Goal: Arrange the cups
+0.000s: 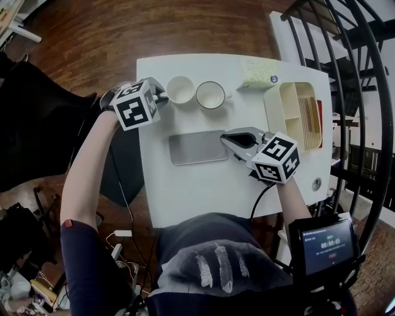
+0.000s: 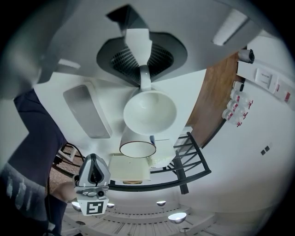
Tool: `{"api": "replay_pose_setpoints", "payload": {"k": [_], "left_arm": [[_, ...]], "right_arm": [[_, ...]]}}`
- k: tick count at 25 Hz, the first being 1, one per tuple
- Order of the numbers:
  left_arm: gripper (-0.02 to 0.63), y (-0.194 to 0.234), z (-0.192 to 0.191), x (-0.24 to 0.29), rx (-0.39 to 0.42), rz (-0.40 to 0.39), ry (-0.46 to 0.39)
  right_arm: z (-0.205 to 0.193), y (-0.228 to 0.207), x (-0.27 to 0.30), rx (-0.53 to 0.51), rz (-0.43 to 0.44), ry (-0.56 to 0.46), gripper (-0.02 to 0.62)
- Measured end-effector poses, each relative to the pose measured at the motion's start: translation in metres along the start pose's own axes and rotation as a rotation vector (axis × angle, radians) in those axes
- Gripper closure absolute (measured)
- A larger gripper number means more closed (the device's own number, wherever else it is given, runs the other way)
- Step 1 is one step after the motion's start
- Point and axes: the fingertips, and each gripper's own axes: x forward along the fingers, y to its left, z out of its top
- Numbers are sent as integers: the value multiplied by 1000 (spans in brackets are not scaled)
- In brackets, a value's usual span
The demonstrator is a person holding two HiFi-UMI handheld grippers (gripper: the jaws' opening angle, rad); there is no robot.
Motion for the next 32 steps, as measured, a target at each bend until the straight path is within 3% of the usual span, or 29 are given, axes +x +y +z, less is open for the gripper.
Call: {"api": "replay_pose_setpoints", "payload": {"k": [4, 9, 18, 32], "left_arm": [[549, -4, 1, -2, 24, 31, -8], [549, -12, -3, -6, -60, 11, -54], [549, -18, 4, -34, -129, 37, -159], [549, -53, 48, -109, -55, 119, -263]], "right_arm": [[-1, -1, -1, 5, -7, -6, 591], [1, 0, -1, 0, -6, -11, 591], [3, -2, -8, 7, -16, -29, 591], [3, 2, -31, -12, -35, -67, 591]]}}
